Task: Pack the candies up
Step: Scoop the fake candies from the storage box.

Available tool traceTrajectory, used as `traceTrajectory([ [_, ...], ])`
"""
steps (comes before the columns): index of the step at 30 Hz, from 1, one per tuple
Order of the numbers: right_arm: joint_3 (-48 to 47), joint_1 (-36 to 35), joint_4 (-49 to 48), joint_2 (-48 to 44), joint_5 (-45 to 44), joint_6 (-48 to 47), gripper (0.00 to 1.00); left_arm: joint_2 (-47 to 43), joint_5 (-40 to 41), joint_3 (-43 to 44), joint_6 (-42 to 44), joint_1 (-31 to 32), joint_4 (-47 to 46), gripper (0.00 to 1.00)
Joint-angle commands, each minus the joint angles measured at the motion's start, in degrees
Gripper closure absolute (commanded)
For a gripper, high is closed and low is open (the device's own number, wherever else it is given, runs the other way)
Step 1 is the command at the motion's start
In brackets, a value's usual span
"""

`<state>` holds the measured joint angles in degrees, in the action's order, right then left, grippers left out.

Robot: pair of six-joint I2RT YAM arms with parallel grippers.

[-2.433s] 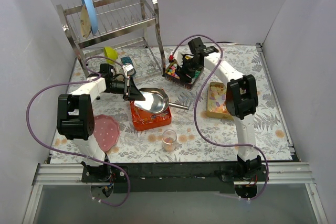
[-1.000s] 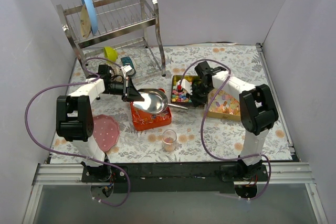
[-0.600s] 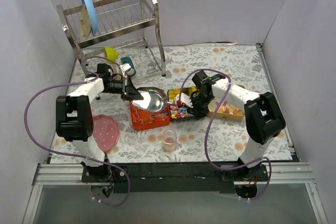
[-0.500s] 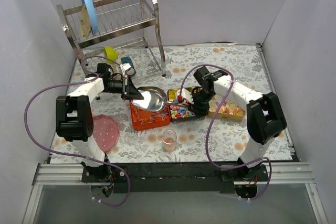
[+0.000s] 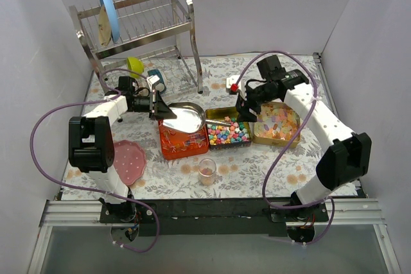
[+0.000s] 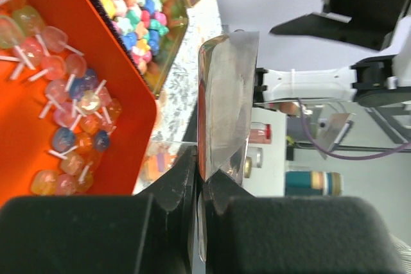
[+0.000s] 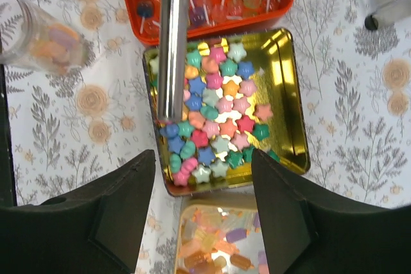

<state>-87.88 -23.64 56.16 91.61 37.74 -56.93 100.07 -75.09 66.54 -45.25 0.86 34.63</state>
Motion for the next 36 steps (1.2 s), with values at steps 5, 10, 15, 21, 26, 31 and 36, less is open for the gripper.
traceTrajectory([
  [5,3.3,-5.6,-13.7,-1.9,4.8,5.9,0.31,-0.4,-9.3,-2.5,-8.2,-0.3,-6.9,1.00],
  [10,2.7,-7.8,-15.7,0.7,5.1,7.3,0.32,-0.1,-10.4,-2.7,-11.3,-0.3,-10.0,1.00],
  [15,2.6,-9.1,-16.3,2.3,5.3,8.1,0.37,-0.1,-11.6,-3.2,-13.9,-0.3,-11.6,1.00],
  [21,3.7,-10.3,-19.9,2.1,5.0,11.0,0.43,-0.2,-12.5,-4.2,-15.3,-0.3,-12.8,1.00],
  [26,3.5,-10.8,-19.5,2.8,4.8,11.7,0.54,-0.2,-13.1,-4.5,-16.2,-0.3,-13.6,1.00],
  [31,3.9,-11.0,-19.5,2.9,3.9,12.6,0.69,0.0,-13.2,-4.8,-17.4,-0.3,-14.6,1.00],
  [36,1.2,-11.2,-17.2,4.1,0.8,15.5,0.99,0.1,-10.9,-5.4,-19.3,-0.3,-16.3,0.76],
])
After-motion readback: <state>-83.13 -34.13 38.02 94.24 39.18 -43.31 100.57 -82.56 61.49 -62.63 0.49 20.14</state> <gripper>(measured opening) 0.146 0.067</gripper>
